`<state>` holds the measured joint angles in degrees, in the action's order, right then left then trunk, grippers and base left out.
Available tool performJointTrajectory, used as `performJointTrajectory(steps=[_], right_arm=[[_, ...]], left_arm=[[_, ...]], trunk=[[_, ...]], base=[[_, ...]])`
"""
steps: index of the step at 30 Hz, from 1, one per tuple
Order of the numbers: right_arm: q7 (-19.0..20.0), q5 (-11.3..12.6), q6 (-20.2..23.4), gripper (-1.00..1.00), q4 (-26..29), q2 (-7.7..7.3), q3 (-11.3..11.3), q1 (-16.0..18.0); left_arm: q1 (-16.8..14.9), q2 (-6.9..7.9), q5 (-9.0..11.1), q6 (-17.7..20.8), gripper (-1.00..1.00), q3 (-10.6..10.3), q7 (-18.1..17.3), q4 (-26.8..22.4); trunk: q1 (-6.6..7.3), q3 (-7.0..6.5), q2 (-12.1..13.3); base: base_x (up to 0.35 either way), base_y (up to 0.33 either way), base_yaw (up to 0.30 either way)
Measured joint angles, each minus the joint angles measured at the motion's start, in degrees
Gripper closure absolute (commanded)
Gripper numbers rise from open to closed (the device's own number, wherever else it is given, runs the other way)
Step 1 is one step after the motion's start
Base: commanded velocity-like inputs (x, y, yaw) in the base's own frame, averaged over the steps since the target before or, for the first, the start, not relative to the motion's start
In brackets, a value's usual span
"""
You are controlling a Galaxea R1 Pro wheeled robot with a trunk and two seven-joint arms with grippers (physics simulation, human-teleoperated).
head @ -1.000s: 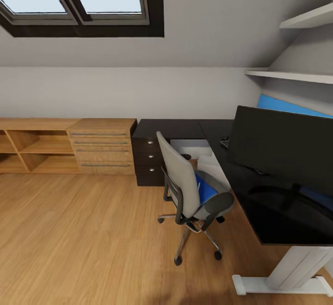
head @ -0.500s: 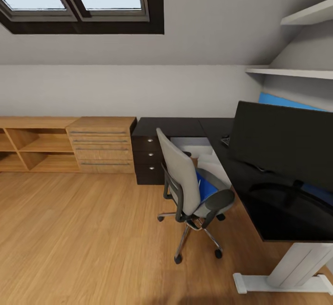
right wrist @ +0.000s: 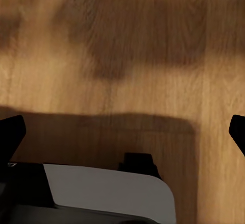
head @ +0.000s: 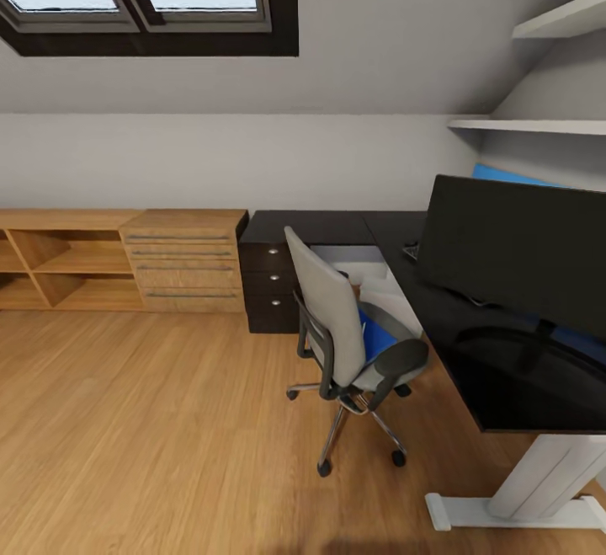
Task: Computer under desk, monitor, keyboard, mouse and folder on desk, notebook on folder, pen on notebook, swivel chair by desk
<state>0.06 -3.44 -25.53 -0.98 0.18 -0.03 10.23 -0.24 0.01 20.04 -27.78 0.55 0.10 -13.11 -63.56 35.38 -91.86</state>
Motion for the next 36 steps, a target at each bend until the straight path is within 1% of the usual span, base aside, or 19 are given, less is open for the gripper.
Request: performJointTrajectory(steps=[36], right_arm=[[0.0, 0.0, 0.0, -1.00, 0.0, 0.00, 0.0, 0.0]], left_arm=[[0.0, 0.00, -0.3, 0.1, -1.00, -0.1, -0.2, 0.1]], trunk=[[-7.91, 6.46, -14.4]], base=[[0.000, 0.000, 0.000]])
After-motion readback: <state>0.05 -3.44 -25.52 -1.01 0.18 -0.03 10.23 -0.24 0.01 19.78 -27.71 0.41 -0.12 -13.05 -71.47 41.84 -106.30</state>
